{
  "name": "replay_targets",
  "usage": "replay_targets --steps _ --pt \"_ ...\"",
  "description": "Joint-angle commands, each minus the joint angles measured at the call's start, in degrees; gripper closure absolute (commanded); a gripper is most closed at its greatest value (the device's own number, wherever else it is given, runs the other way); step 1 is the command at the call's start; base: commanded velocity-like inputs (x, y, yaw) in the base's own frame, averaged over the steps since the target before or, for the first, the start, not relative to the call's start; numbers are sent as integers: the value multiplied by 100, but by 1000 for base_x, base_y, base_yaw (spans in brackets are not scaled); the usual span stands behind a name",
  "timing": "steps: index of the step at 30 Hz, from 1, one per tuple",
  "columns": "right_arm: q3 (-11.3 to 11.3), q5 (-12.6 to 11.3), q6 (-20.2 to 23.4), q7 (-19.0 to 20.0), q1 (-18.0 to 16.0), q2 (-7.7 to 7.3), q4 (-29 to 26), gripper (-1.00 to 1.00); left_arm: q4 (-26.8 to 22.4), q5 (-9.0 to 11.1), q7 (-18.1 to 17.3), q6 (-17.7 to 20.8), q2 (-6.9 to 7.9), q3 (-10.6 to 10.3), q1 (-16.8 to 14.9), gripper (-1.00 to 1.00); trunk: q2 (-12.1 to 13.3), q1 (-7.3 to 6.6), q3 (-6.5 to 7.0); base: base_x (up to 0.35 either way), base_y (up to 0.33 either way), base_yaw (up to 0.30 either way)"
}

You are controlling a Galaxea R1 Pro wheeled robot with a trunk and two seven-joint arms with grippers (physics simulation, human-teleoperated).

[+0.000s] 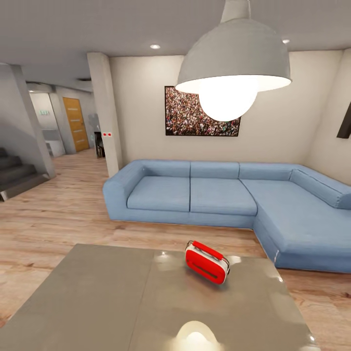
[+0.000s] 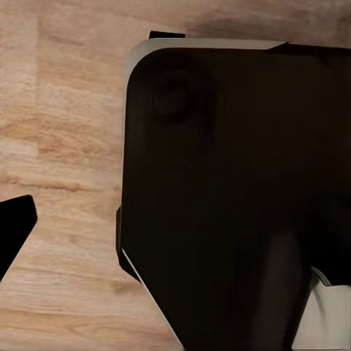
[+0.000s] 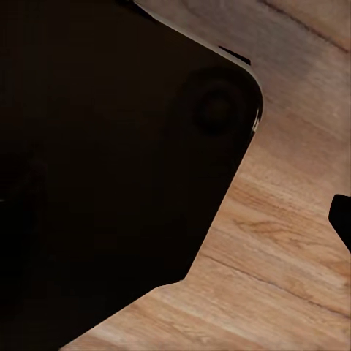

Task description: Turn on the radio receiver that's on the table in the living room.

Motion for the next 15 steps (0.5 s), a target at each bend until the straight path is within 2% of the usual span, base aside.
replay_targets --steps 1,5,15 --pt "0 0 0 0 0 0 0 -100 0 0 0 0 0 0 0 -100 42 -23 19 0 0 0" --pt "0 0 4 0 0 3 0 -100 0 0 0 0 0 3 0 -100 202 -111 90 0 0 0" --pt "-6 0 -7 0 0 -20 0 -100 0 -6 0 0 0 4 0 -100 202 -111 45 0 0 0"
